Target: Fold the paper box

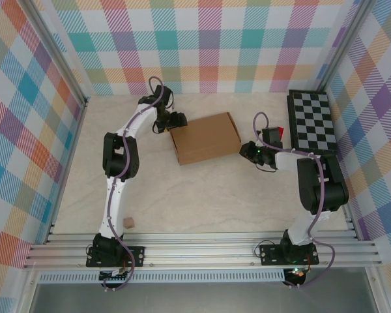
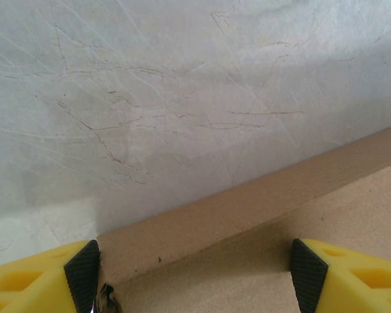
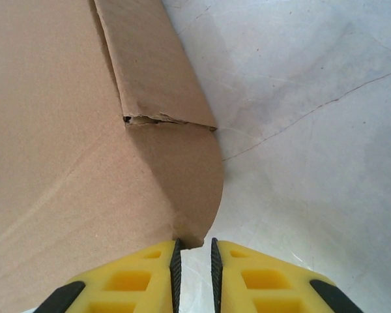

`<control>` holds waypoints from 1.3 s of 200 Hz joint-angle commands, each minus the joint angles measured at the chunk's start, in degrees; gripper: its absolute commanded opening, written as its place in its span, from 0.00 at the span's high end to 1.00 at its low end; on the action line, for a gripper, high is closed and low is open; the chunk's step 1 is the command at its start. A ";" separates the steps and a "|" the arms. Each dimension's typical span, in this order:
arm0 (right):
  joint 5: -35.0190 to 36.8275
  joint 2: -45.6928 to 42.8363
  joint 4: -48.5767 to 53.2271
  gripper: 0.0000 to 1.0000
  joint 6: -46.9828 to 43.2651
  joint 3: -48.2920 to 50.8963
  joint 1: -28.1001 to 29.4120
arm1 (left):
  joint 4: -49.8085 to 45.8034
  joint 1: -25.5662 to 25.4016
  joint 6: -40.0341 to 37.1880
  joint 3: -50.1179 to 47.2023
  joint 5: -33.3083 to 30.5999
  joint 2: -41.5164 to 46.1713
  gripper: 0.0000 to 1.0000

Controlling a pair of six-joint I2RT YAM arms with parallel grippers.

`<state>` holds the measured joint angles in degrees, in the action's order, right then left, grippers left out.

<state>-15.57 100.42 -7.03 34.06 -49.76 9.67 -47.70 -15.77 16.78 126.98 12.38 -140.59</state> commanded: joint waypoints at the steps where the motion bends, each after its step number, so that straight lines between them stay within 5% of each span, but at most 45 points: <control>1: 1.40 3.03 1.37 0.79 1.51 -0.85 -0.59 | -8.99 -0.76 -0.31 -3.10 -1.94 -2.33 0.23; 154: -6.54 14.35 -3.25 0.80 12.73 -11.03 -1.41 | -8.73 -1.52 -5.48 -3.49 5.42 -2.12 0.27; 260: -9.66 19.65 -4.42 0.80 16.31 -18.34 2.90 | -8.59 -2.61 -5.80 -3.83 6.66 -2.56 0.28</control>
<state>-20.53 117.62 -10.20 49.41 -66.02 8.71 -48.53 -15.66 12.12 126.10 18.22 -140.51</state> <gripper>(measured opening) 0.201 0.721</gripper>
